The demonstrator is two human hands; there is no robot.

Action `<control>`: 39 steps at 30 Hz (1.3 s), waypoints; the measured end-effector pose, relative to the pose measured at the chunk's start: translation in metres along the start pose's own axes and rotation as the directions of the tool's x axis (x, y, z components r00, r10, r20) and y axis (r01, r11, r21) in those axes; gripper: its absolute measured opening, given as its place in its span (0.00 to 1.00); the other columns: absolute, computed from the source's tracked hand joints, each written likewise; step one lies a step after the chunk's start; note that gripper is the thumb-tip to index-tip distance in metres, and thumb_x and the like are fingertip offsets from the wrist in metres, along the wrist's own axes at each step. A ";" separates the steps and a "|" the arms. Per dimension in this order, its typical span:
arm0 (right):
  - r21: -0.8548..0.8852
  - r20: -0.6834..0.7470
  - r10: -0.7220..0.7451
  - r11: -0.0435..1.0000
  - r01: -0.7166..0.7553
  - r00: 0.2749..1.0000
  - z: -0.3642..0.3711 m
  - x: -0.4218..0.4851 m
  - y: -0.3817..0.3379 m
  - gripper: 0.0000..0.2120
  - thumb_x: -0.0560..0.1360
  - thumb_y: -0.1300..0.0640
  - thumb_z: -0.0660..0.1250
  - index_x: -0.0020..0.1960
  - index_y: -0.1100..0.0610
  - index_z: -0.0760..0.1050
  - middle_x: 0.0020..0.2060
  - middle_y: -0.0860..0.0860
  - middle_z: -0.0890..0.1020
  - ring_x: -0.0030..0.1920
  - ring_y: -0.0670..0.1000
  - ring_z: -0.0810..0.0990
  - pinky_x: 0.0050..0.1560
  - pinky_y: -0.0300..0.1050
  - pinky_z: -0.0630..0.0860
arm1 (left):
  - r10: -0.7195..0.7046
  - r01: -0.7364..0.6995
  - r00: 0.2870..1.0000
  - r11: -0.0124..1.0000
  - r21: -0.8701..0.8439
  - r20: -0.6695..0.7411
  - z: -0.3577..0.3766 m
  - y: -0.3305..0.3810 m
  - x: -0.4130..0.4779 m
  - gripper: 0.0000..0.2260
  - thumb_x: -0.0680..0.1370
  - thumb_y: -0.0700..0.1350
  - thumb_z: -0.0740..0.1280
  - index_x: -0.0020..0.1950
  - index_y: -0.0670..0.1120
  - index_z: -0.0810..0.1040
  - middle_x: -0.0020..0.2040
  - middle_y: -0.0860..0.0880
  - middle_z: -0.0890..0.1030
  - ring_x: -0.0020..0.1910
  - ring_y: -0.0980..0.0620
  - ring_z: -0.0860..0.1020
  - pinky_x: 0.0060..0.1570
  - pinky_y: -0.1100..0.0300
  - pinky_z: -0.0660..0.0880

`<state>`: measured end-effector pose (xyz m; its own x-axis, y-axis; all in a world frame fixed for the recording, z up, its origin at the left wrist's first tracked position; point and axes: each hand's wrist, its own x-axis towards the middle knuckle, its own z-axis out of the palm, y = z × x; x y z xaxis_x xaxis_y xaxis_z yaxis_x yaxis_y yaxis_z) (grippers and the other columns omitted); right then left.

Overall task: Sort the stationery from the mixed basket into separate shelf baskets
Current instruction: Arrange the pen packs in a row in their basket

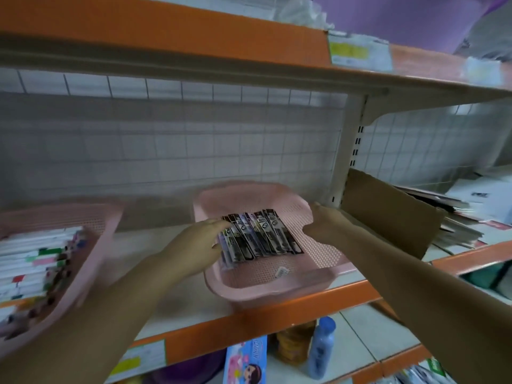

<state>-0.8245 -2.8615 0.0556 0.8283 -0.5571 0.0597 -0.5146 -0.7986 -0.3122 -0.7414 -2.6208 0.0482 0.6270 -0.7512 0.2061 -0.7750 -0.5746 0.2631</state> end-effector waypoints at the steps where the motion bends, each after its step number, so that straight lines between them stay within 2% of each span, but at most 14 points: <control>1: -0.016 0.014 -0.010 1.000 0.010 1.000 0.000 0.009 -0.001 0.30 0.73 0.60 0.62 0.73 0.58 0.56 0.62 0.59 0.72 0.54 0.57 0.77 0.36 0.43 0.71 | -0.007 0.007 1.000 1.000 -0.006 0.018 0.002 -0.001 0.002 0.23 0.77 0.37 0.60 0.72 0.49 0.65 0.70 0.49 0.69 0.67 0.53 0.69 0.63 0.63 0.63; 6: -0.040 0.131 -0.065 0.997 0.071 0.989 0.006 0.054 0.008 0.31 0.76 0.62 0.62 0.75 0.56 0.52 0.53 0.56 0.73 0.44 0.53 0.76 0.31 0.39 0.70 | -0.025 0.026 0.997 0.999 -0.022 0.067 0.005 -0.011 0.008 0.19 0.77 0.40 0.63 0.67 0.51 0.72 0.61 0.55 0.76 0.54 0.61 0.73 0.50 0.71 0.65; 10: 0.085 0.175 -0.063 0.995 0.049 0.983 0.012 0.090 0.012 0.34 0.77 0.62 0.61 0.77 0.57 0.47 0.65 0.61 0.70 0.36 0.48 0.72 0.32 0.38 0.71 | -0.109 0.112 0.989 0.993 -0.030 0.103 0.006 -0.015 0.010 0.17 0.76 0.40 0.66 0.63 0.52 0.75 0.48 0.64 0.73 0.46 0.69 0.72 0.46 0.80 0.65; 13: 0.107 0.182 -0.113 0.990 0.094 0.977 0.019 0.103 0.018 0.32 0.77 0.62 0.60 0.76 0.60 0.48 0.66 0.62 0.70 0.33 0.45 0.66 0.30 0.38 0.67 | -0.194 0.198 0.964 0.980 -0.006 0.183 -0.003 -0.009 0.023 0.13 0.76 0.42 0.67 0.60 0.52 0.76 0.46 0.60 0.76 0.44 0.69 0.74 0.49 0.76 0.69; 16: 0.158 0.134 -0.140 0.980 0.118 0.981 0.027 0.108 0.023 0.31 0.76 0.64 0.59 0.75 0.59 0.51 0.60 0.63 0.74 0.40 0.52 0.74 0.28 0.39 0.67 | -0.295 0.291 0.938 0.956 0.046 0.184 -0.006 0.004 0.055 0.12 0.77 0.43 0.65 0.60 0.46 0.77 0.44 0.54 0.76 0.40 0.59 0.74 0.41 0.72 0.70; 17: 0.160 0.130 -0.141 0.980 0.120 0.981 0.028 0.108 0.024 0.30 0.75 0.65 0.58 0.75 0.59 0.51 0.59 0.63 0.74 0.44 0.54 0.75 0.30 0.41 0.68 | -0.320 0.310 0.933 0.947 0.086 0.166 -0.002 0.009 0.069 0.12 0.77 0.44 0.65 0.61 0.45 0.77 0.47 0.51 0.77 0.43 0.56 0.75 0.44 0.68 0.71; 19: 0.173 0.143 -0.142 0.978 0.117 0.979 0.028 0.106 0.023 0.31 0.75 0.65 0.57 0.75 0.58 0.50 0.60 0.63 0.73 0.52 0.57 0.77 0.39 0.45 0.75 | -0.335 0.315 0.929 0.939 0.138 0.160 0.009 0.022 0.097 0.12 0.77 0.44 0.64 0.60 0.44 0.77 0.55 0.47 0.79 0.51 0.51 0.76 0.53 0.60 0.73; 21: 0.172 0.139 -0.140 0.978 0.115 0.980 0.027 0.104 0.023 0.32 0.75 0.65 0.56 0.76 0.57 0.48 0.62 0.64 0.72 0.58 0.60 0.76 0.52 0.49 0.77 | -0.338 0.306 0.914 0.937 0.166 0.222 0.025 0.039 0.122 0.12 0.78 0.44 0.62 0.59 0.42 0.78 0.57 0.45 0.80 0.52 0.48 0.77 0.53 0.57 0.72; 25: 0.201 0.105 -0.161 0.970 0.138 0.981 0.030 0.104 0.030 0.28 0.75 0.65 0.57 0.73 0.60 0.54 0.59 0.62 0.75 0.57 0.60 0.76 0.55 0.51 0.77 | -0.454 0.393 0.826 0.888 0.236 0.333 0.060 0.064 0.151 0.13 0.79 0.45 0.61 0.59 0.39 0.75 0.55 0.42 0.77 0.51 0.46 0.76 0.50 0.56 0.72; 27: 0.215 0.115 -0.173 0.966 0.145 0.978 0.030 0.104 0.033 0.30 0.75 0.64 0.57 0.74 0.59 0.52 0.60 0.62 0.74 0.57 0.60 0.76 0.55 0.51 0.76 | -0.484 0.454 0.819 0.875 0.170 0.307 0.074 0.065 0.155 0.14 0.78 0.46 0.63 0.59 0.39 0.75 0.52 0.43 0.77 0.48 0.47 0.75 0.46 0.57 0.71; 29: 0.215 0.125 -0.184 0.964 0.155 0.975 0.029 0.104 0.032 0.31 0.75 0.64 0.57 0.75 0.59 0.50 0.60 0.62 0.74 0.58 0.60 0.75 0.55 0.50 0.76 | -0.480 0.495 0.828 0.868 0.021 0.290 0.083 0.064 0.153 0.11 0.77 0.49 0.64 0.50 0.41 0.76 0.41 0.47 0.75 0.40 0.51 0.72 0.39 0.60 0.68; 33: 0.180 0.116 -0.198 0.968 0.175 0.973 0.030 0.105 0.026 0.31 0.75 0.66 0.57 0.75 0.62 0.48 0.62 0.62 0.73 0.60 0.60 0.75 0.56 0.50 0.75 | -0.478 0.538 0.828 0.823 -0.180 0.292 0.083 0.062 0.143 0.09 0.76 0.50 0.67 0.40 0.47 0.73 0.40 0.46 0.75 0.35 0.56 0.70 0.33 0.64 0.64; 36: 0.192 0.123 -0.193 0.967 0.168 0.973 0.030 0.106 0.027 0.29 0.75 0.66 0.58 0.74 0.63 0.51 0.60 0.62 0.74 0.58 0.60 0.76 0.52 0.48 0.75 | -0.517 0.583 0.805 0.780 -0.228 0.292 0.083 0.059 0.145 0.16 0.75 0.46 0.69 0.30 0.48 0.67 0.29 0.50 0.66 0.28 0.57 0.65 0.27 0.64 0.59; 39: 0.195 0.130 -0.196 0.966 0.169 0.972 0.030 0.106 0.027 0.31 0.75 0.66 0.57 0.75 0.62 0.49 0.60 0.62 0.74 0.58 0.60 0.76 0.52 0.49 0.75 | -0.561 0.618 0.786 0.732 -0.287 0.260 0.082 0.061 0.147 0.07 0.73 0.44 0.71 0.42 0.40 0.78 0.30 0.50 0.68 0.34 0.55 0.72 0.30 0.64 0.64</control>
<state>-0.7442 -2.9354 0.0250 0.9349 -0.3550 -0.0035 -0.3136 -0.8212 -0.4767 -0.7027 -2.7927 0.0171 0.9071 -0.3522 -0.2304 -0.1574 -0.7917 0.5903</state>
